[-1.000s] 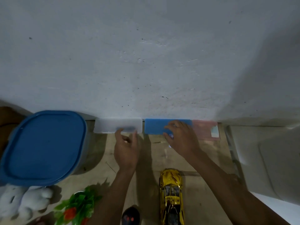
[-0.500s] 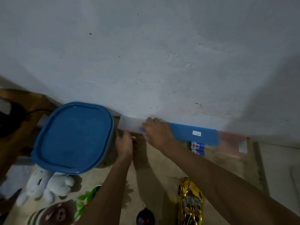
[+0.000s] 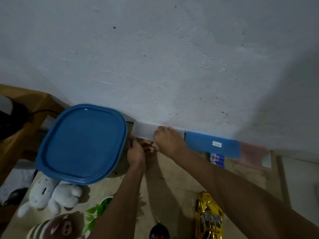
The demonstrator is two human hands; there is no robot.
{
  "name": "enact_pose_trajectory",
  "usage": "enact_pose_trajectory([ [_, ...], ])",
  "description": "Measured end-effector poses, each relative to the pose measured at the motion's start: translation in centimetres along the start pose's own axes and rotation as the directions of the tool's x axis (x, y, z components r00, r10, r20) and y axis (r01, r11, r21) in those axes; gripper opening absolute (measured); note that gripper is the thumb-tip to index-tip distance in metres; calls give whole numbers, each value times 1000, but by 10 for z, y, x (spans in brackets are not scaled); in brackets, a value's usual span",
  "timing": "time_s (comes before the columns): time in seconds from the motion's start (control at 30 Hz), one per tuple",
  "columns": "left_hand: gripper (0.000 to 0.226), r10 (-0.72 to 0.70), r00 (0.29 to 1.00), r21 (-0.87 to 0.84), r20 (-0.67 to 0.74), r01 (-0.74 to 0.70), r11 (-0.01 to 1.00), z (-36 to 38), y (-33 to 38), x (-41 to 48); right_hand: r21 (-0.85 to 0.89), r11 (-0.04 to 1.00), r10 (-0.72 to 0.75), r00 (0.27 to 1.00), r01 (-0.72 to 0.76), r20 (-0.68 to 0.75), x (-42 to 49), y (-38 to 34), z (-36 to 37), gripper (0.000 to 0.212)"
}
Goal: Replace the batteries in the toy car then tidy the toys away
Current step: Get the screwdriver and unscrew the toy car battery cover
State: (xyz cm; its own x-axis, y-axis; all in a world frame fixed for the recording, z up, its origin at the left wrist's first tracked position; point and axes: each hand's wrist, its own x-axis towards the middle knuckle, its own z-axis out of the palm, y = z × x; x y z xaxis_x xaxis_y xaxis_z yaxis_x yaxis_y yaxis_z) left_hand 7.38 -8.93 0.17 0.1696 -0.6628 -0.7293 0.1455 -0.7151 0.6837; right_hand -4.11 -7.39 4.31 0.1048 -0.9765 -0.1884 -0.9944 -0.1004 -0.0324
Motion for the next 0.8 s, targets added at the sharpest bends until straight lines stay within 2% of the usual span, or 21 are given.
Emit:
enact_pose_trajectory([
  [0.2,43,-24,999,24,21,24,999,1,4,-3,102,995,-21,998,14,66,5,3,-13,36],
  [0.27,42,-25,999,40,43,23,999,0,6,-5,102,995,-21,996,12,82,5,7,-17,31],
  [0.37,33,44,996,78,74,-50,996,-2,6,-7,124,992,-7,997,-3,80,2,18,-24,20],
  [0.47,35,105,991,111,88,-114,987,-4,3,-6,84,996,-1,995,10,-100,-3,27,-25,16],
  [0.6,34,107,991,114,81,-116,987,-4,-3,-3,45,999,44,921,-29,-388,-6,29,-21,1],
  [0.7,33,115,991,117,64,-122,986,-5,-6,-4,67,997,74,885,-49,-460,-8,28,-18,13],
  [0.8,32,112,992,121,51,-117,986,-7,-8,-5,207,973,186,863,-98,-470,-7,26,-14,14],
])
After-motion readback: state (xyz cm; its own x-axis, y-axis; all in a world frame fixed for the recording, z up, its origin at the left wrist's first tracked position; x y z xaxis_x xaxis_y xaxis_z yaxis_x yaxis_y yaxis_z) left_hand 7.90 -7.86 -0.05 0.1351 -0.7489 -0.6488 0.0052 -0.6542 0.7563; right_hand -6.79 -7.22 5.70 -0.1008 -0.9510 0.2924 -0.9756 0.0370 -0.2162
